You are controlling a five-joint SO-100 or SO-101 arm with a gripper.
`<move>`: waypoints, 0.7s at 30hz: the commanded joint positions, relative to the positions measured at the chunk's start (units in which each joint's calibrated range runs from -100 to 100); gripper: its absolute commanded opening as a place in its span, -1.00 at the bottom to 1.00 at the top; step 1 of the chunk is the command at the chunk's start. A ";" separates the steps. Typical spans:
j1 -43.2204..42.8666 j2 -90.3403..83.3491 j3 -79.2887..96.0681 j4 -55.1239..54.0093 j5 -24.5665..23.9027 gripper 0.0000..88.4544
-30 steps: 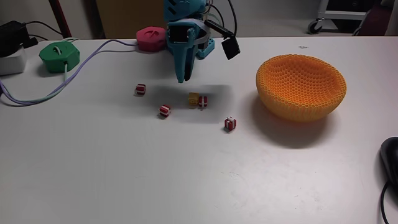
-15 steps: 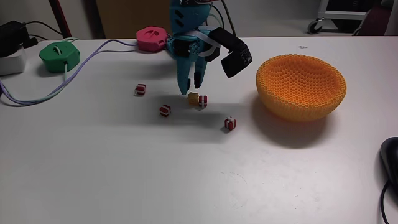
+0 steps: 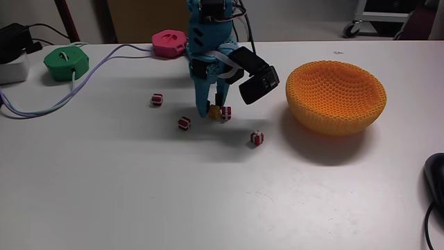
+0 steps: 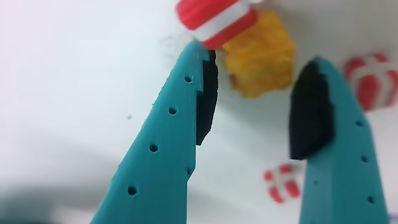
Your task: Place cube pieces into the yellow basket
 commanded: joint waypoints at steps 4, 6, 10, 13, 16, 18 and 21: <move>0.76 -0.28 -0.19 0.12 -2.69 -1.00; 0.38 -1.14 0.10 0.29 -3.13 -1.00; -0.18 -4.35 -4.71 3.16 -2.93 -1.00; -2.51 -6.63 -15.30 8.11 -3.91 -1.00; -8.10 -6.53 -28.40 13.07 -5.86 -1.00; -14.53 -6.06 -31.19 12.72 -10.40 -1.00; -27.30 -5.49 -25.99 4.55 -20.17 -1.00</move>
